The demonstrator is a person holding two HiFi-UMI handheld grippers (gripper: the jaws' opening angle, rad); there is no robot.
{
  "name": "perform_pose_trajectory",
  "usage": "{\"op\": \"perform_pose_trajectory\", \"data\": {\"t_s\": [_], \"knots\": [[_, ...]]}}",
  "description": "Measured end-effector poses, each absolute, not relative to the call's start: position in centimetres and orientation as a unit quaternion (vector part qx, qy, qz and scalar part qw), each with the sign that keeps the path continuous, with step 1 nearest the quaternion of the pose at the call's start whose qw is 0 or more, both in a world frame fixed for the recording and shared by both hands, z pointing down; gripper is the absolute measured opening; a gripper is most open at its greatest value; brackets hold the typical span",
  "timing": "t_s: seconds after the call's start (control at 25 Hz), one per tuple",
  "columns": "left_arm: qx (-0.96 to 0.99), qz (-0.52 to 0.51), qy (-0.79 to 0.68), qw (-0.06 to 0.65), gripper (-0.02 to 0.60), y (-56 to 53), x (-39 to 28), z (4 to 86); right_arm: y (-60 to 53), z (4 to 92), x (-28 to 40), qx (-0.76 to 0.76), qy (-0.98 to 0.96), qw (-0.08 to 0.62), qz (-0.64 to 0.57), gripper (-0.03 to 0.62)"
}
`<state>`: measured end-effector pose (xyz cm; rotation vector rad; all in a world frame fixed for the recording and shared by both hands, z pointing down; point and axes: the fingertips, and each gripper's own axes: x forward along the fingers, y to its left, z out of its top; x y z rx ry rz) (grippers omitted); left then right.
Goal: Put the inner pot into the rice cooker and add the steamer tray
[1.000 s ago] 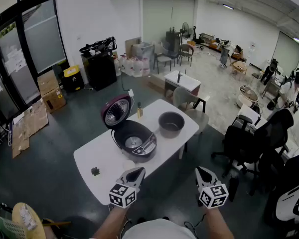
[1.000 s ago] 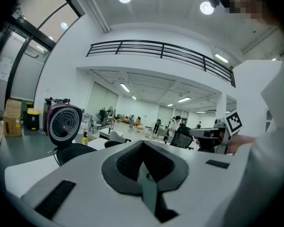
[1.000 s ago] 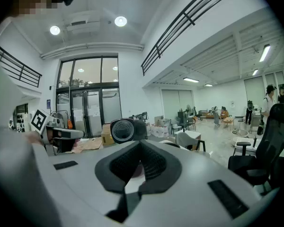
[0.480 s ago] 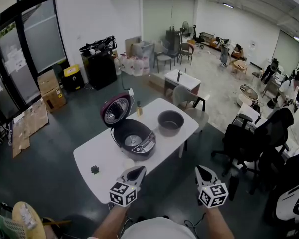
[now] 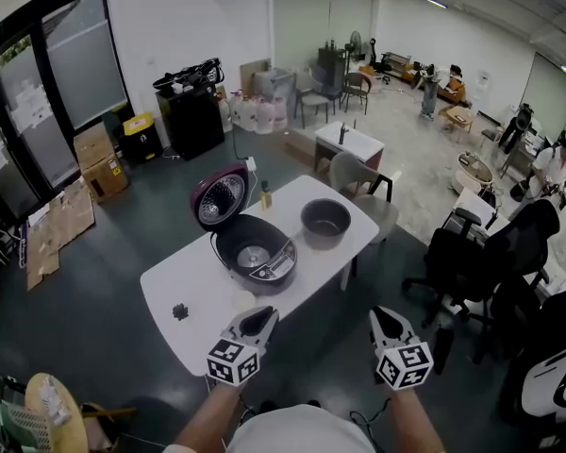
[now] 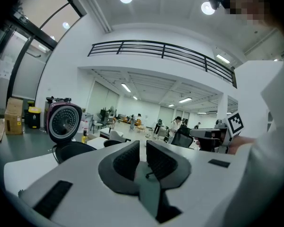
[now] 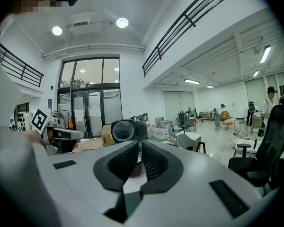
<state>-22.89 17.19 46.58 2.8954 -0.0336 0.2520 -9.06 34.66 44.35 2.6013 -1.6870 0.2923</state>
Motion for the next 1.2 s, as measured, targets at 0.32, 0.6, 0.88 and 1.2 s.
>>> {"op": "perform_pose_trajectory", "data": {"t_s": [0.32, 0.6, 0.88, 1.2], "knots": [[0.988, 0.085, -0.021, 0.126, 0.138, 17.7, -22.6, 46.9, 34.5, 45.0, -8.6, 0.825, -0.556, 0.017, 0.102, 0.118], [0.988, 0.083, -0.026, 0.13, 0.215, 18.9, -22.0, 47.1, 35.2, 45.4, -7.3, 0.819, -0.564, 0.014, 0.105, 0.16], [0.986, 0.089, -0.041, 0.136, 0.225, 20.0, -21.4, 48.4, 36.0, 46.6, -6.7, 0.809, -0.577, 0.019, 0.111, 0.181], [0.985, 0.089, -0.053, 0.138, 0.225, 20.5, -20.7, 48.7, 37.1, 47.1, -4.6, 0.808, -0.578, 0.021, 0.112, 0.181]]}}
